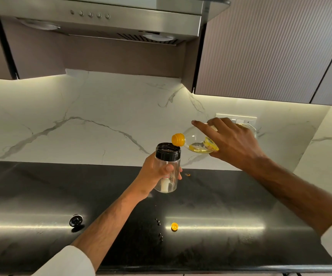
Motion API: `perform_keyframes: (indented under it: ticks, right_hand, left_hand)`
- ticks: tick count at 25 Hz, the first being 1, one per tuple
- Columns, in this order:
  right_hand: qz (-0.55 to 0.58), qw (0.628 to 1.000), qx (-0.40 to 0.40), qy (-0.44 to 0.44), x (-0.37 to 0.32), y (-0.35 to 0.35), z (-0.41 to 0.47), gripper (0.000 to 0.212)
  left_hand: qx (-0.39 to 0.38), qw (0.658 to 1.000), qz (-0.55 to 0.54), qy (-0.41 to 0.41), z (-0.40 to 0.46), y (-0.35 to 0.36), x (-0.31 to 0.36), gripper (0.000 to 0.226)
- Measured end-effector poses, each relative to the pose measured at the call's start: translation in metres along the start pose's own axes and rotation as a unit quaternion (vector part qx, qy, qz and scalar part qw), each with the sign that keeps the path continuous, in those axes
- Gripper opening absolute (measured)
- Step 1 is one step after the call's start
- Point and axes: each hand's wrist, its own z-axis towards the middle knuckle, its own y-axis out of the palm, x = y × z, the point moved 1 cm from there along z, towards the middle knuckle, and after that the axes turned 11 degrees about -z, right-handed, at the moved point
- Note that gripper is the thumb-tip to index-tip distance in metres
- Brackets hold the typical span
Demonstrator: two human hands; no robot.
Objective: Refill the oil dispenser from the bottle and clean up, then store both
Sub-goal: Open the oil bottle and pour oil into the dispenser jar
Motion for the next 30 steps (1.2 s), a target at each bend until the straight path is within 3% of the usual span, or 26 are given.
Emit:
perform_keyframes:
  ticks: [15,30]
  right_hand:
    - [-0.026,0.999,0.013,-0.024,0.026,-0.007,0.025,0.12]
    - [-0.049,0.998,0.036,-0.033,0.034,-0.015,0.041,0.117]
  left_hand:
    - [0.001,1.0,0.003,0.022,0.031,0.008,0.014,0.117]
    - [-0.016,0.999,-0.03,0.037,0.037,0.004,0.022,0.1]
